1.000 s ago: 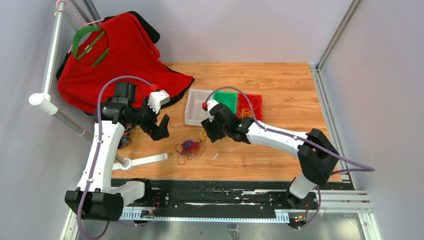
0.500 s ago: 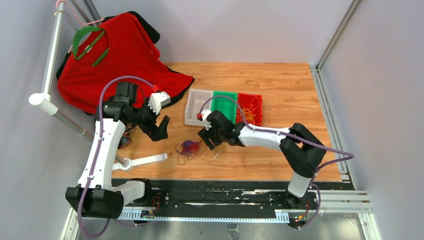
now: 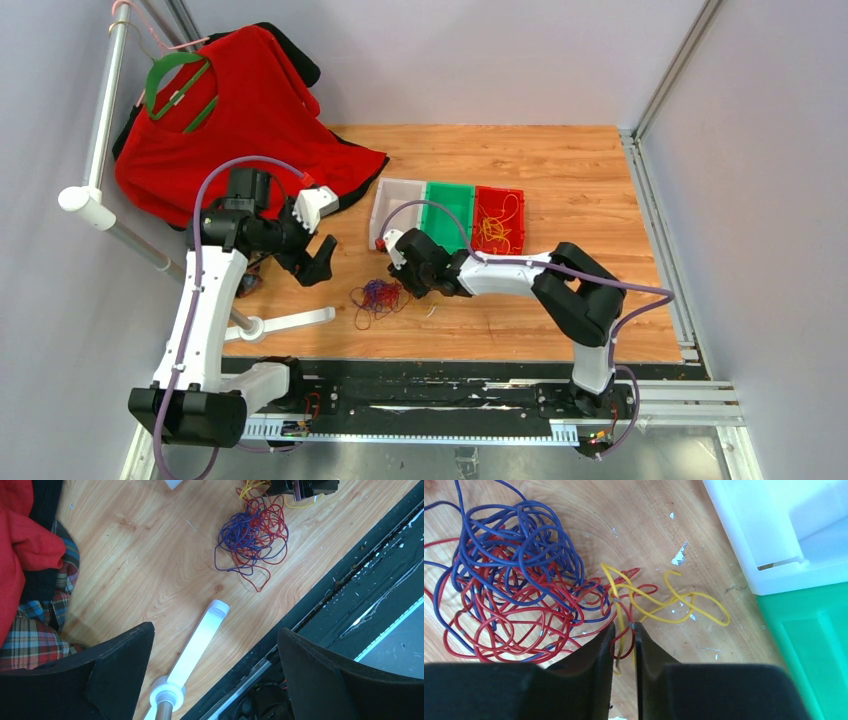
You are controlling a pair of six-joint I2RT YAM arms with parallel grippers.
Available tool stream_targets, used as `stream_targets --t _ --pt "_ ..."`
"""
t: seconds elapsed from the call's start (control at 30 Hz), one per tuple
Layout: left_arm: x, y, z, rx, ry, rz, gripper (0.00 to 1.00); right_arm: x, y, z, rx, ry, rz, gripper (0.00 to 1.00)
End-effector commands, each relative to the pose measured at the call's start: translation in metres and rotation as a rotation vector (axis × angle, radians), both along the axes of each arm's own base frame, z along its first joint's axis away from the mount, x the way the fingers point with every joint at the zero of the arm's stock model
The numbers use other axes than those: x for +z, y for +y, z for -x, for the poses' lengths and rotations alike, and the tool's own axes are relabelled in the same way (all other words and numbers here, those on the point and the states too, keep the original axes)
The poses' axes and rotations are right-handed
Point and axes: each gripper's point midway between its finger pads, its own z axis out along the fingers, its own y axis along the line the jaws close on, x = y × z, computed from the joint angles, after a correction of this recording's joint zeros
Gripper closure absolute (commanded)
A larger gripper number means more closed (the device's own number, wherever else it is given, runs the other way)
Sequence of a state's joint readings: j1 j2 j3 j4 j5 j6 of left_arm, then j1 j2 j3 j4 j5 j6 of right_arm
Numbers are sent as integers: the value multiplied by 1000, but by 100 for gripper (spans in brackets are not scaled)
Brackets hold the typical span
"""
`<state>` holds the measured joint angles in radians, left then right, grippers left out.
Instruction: Untangle the cables
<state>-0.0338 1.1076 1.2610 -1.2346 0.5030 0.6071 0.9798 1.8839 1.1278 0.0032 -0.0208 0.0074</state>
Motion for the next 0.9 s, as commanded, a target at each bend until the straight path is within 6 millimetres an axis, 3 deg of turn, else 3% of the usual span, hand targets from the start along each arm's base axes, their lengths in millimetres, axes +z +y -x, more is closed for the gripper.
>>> stream_targets --t 0.0,0.1,0.43,0.73,0.87 --pt "6 3 5 -2 -10 -11 2 17 11 2 12 -10 -42 85" --pt "7 1 5 -3 -10 -2 2 33 10 4 8 -24 -77 99" --pt "7 -13 7 -48 12 50 2 126 6 17 41 -109 -266 99" --pt "22 -48 21 -193 -5 170 2 194 34 48 188 -35 -438 99" --pt "30 -61 26 -242 -8 223 2 208 49 59 223 -36 -439 99"
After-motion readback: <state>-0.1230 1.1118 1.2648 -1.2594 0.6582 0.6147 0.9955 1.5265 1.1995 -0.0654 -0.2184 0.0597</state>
